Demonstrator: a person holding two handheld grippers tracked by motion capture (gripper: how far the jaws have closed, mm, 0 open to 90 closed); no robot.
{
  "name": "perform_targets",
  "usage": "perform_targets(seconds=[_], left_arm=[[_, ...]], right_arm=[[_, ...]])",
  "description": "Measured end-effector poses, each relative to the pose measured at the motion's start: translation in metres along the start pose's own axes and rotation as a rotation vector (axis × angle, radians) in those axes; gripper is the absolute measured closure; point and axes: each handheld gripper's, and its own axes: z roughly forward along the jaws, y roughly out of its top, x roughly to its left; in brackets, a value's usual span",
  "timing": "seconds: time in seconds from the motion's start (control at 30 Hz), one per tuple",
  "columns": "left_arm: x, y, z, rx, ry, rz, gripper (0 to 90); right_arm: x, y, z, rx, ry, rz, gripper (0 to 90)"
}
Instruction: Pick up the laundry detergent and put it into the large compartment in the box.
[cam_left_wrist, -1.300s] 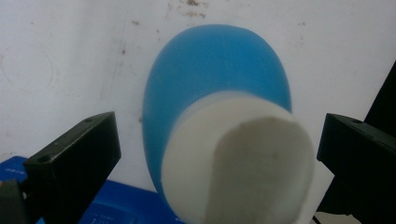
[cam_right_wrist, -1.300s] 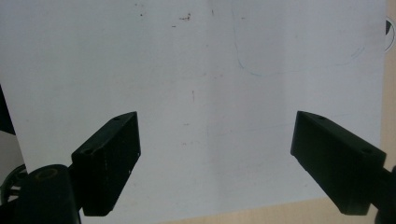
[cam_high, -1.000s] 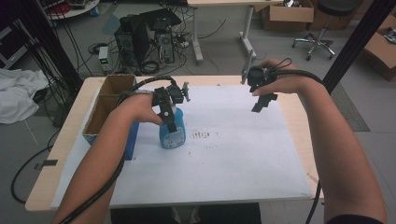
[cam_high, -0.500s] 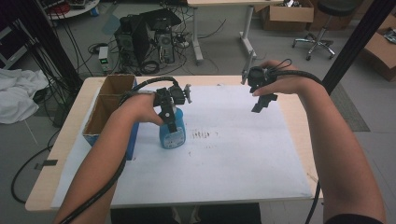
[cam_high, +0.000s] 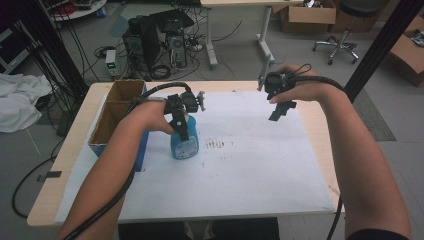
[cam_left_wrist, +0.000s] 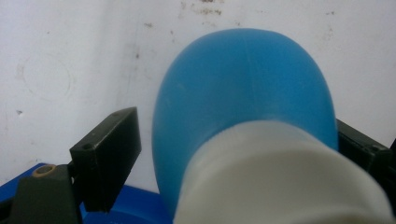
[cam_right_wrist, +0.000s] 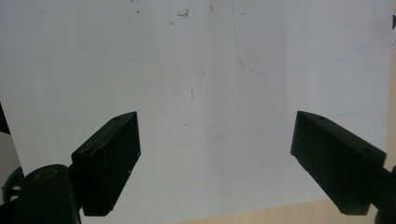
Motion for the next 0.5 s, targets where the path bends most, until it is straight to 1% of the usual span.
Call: perform_targets(seconds=[0.1, 0.23, 0.37, 0.43, 0.5], left_arm=[[-0.0005, -0.0002, 0.0008, -0.001, 0.005, 0.004, 16.0], [-0.0001, -0.0001, 0.0005, 0.003, 0.005, 0.0, 16.9], [-0.0002, 0.0018, -0.0002, 0.008, 0.007, 0.004, 18.3], [-0.0002, 0.0019, 0.0001, 0.003, 0.006, 0.001, 18.9], [0.0004, 0.0026, -0.0003, 0.015, 0.009, 0.001, 19.8]], right_arm=[[0.0004, -0.0003, 0.0018, -0.005, 0.005, 0.004, 16.1], [-0.0001, -0.0008, 0.0004, -0.001, 0.002, 0.003, 16.2], [-0.0001, -0.001, 0.0003, 0.0, -0.001, -0.001, 16.1], [0.0, -0.0014, 0.0007, -0.003, 0.0, 0.003, 16.1], [0.0, -0.0016, 0.0014, -0.004, 0.001, 0.004, 16.1]])
